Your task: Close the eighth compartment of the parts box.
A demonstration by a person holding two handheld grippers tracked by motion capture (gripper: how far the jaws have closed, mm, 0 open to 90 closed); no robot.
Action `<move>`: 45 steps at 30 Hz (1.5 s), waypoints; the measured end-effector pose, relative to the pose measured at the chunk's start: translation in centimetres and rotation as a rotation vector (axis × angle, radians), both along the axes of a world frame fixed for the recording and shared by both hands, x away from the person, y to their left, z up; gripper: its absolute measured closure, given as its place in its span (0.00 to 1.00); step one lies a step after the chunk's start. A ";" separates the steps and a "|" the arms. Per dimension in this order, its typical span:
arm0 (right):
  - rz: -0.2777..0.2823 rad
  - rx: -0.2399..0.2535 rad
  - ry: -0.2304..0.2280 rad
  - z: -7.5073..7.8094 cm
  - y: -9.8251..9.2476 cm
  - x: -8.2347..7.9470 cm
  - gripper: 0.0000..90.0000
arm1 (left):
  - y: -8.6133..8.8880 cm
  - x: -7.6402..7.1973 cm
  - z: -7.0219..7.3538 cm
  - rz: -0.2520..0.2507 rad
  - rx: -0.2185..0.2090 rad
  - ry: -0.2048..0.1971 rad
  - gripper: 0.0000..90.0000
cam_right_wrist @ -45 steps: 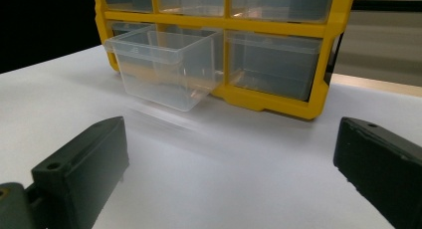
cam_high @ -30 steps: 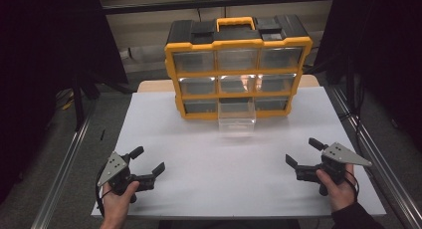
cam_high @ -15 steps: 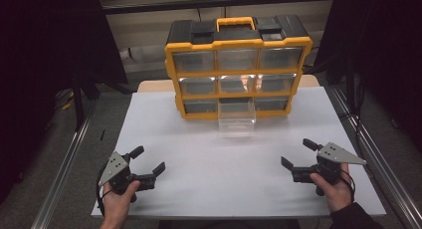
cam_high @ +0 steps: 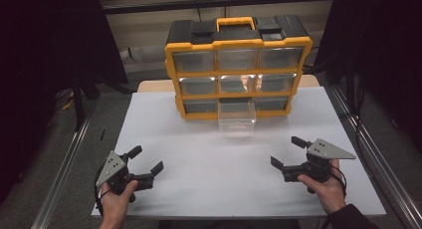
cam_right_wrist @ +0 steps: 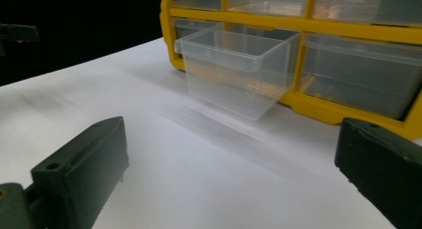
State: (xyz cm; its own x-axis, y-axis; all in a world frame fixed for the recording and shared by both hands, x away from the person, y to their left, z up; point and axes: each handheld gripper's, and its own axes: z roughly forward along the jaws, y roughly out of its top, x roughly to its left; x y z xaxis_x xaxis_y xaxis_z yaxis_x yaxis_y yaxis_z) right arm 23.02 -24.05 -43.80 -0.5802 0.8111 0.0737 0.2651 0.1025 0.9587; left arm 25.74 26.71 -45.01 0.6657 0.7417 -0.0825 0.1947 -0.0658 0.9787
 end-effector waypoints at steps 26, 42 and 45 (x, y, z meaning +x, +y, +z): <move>0.129 0.005 0.042 0.2 5.4 3.6 0.03 | -0.1 -0.1 0.1 -0.004 0.002 -0.009 0.03; 0.171 -0.004 0.078 -0.6 8.8 6.5 0.15 | 0.0 0.0 0.1 0.013 -0.001 -0.008 0.03; 0.161 0.043 0.092 -0.8 9.1 7.4 0.22 | 0.0 0.0 0.1 0.010 0.005 -0.012 0.03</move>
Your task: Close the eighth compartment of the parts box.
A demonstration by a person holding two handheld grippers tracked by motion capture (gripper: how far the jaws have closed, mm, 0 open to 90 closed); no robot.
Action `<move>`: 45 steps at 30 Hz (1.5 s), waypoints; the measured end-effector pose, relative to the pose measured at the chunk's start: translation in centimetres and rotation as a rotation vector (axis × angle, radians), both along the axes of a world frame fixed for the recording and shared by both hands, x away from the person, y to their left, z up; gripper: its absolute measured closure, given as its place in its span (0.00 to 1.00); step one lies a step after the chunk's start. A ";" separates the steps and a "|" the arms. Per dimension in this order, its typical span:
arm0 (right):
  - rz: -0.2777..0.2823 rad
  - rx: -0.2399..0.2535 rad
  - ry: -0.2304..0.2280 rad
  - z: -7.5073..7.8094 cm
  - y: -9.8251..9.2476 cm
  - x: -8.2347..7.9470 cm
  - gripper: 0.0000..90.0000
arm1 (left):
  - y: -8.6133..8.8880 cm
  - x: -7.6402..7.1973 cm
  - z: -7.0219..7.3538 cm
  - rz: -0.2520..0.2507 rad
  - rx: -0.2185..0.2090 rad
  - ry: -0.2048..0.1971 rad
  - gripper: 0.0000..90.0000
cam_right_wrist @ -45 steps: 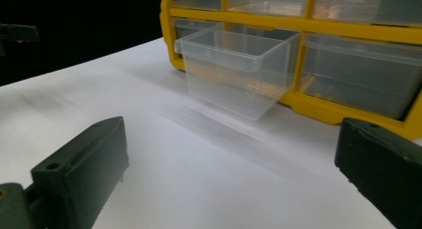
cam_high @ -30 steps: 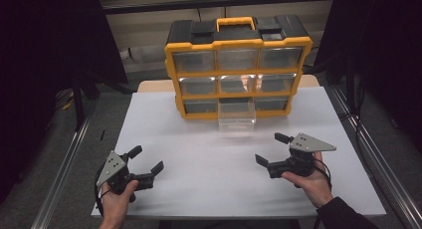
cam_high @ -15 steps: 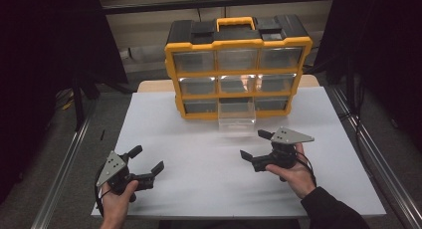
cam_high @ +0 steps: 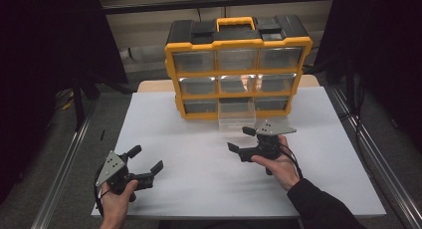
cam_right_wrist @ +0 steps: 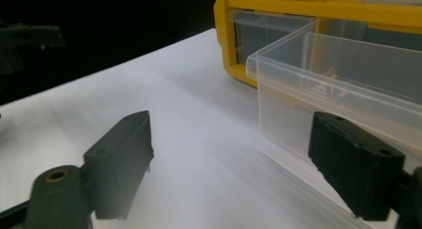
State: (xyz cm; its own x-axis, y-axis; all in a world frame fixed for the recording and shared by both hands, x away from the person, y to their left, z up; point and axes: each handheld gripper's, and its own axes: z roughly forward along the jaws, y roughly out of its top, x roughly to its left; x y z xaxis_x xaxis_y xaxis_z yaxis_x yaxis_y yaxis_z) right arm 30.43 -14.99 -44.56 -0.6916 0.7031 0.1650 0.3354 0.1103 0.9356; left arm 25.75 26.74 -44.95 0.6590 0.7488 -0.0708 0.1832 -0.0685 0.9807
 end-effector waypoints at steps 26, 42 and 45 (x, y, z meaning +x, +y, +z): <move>0.015 -0.039 -0.026 -0.8 0.1 0.7 0.84 | 0.0 -0.1 0.0 0.008 0.004 0.003 0.03; 0.006 -0.084 -0.013 -1.3 0.3 1.9 1.00 | 0.0 0.0 0.0 0.004 0.008 -0.004 0.03; -0.007 -0.105 -0.037 -1.1 0.4 2.3 1.00 | 0.0 0.0 0.0 0.010 0.006 -0.001 0.03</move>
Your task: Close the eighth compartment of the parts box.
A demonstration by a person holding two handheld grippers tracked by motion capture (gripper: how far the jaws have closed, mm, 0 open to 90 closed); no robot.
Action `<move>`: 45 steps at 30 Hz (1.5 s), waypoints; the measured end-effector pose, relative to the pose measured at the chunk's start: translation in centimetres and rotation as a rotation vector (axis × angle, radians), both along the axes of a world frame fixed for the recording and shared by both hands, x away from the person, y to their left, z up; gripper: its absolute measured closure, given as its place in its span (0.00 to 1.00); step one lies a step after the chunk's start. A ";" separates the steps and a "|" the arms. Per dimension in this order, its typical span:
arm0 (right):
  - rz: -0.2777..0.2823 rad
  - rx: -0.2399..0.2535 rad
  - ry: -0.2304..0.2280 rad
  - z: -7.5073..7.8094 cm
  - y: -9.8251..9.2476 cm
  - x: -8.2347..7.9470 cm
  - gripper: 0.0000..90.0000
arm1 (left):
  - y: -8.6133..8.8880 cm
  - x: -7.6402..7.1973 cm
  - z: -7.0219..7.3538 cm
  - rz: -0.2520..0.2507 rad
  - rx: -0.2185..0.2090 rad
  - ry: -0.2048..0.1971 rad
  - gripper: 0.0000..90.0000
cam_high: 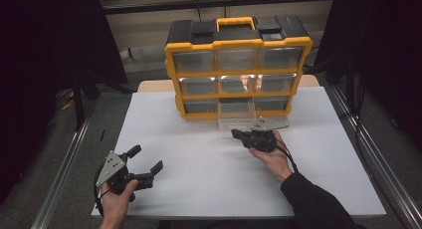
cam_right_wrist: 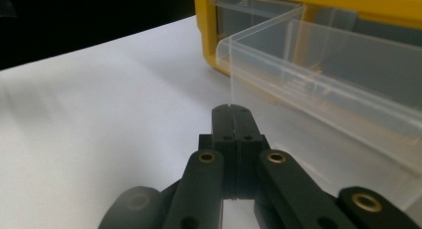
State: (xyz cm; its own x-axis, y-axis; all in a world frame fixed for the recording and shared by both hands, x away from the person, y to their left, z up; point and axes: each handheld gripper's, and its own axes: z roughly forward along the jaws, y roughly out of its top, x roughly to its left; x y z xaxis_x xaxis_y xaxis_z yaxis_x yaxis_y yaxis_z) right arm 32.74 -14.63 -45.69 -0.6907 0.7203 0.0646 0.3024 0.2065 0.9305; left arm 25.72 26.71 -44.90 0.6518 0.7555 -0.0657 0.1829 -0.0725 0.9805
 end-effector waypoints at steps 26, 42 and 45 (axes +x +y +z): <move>-0.046 -0.019 0.067 -2.3 -0.2 2.8 1.00 | 0.1 0.1 0.0 -0.005 0.007 -0.001 0.03; -0.079 -0.020 0.039 -2.2 -0.3 3.0 1.00 | 0.0 0.1 0.0 -0.004 -0.005 0.000 0.03; -0.081 -0.021 0.043 -2.1 -0.3 3.1 1.00 | 0.1 0.2 0.0 -0.005 -0.003 -0.002 0.03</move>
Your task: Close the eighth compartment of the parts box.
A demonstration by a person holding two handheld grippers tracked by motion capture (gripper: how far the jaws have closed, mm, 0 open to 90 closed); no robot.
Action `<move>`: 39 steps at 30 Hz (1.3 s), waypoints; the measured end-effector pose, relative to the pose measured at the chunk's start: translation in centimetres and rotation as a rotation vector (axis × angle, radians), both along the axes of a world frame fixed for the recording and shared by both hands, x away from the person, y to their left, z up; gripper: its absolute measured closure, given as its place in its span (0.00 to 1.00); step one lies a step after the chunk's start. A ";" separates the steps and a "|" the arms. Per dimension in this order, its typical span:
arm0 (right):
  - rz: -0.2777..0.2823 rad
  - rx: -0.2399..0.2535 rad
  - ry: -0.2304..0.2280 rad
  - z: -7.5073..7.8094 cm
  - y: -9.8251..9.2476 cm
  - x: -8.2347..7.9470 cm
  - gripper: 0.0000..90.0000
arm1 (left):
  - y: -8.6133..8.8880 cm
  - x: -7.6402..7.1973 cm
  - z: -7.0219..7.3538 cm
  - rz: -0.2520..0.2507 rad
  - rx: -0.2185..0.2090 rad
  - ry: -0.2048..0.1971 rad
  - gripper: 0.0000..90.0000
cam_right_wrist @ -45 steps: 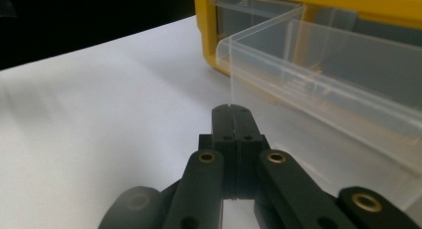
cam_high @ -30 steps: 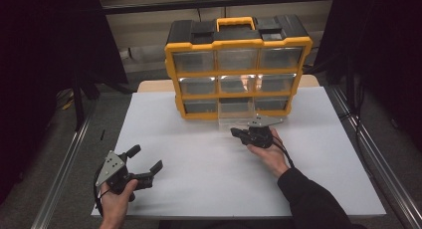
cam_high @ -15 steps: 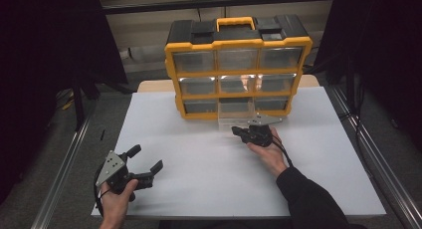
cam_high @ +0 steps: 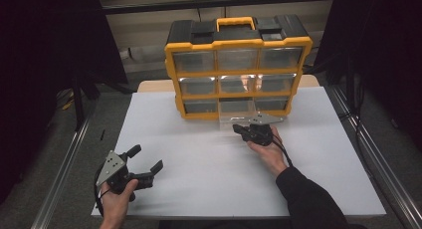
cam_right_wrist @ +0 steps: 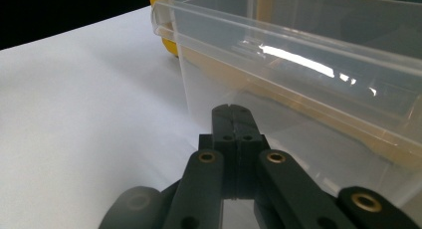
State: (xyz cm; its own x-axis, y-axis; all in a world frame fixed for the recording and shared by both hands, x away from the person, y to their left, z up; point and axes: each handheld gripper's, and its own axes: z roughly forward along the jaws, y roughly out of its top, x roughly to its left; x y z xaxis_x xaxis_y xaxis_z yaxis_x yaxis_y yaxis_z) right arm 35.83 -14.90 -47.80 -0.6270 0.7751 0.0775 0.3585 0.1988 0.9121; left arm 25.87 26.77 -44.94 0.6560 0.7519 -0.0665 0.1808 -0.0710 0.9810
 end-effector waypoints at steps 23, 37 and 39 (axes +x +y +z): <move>-0.033 0.026 -0.012 0.3 0.5 1.1 1.00 | -0.1 0.0 0.0 -0.005 -0.001 0.008 0.03; -0.036 0.023 -0.022 0.8 0.7 1.8 1.00 | 0.0 0.0 0.0 0.000 -0.002 0.010 0.03; -0.038 0.024 -0.021 0.8 0.8 1.9 1.00 | 0.0 0.0 0.0 -0.001 -0.003 0.011 0.03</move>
State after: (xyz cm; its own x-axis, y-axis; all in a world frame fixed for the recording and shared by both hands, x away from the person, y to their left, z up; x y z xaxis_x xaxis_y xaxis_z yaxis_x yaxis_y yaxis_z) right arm 37.70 -14.13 -47.05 -0.5985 0.7967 0.0835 0.3463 0.1633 0.9238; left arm 25.87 26.77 -44.99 0.6559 0.7510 -0.0756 0.1914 -0.0686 0.9791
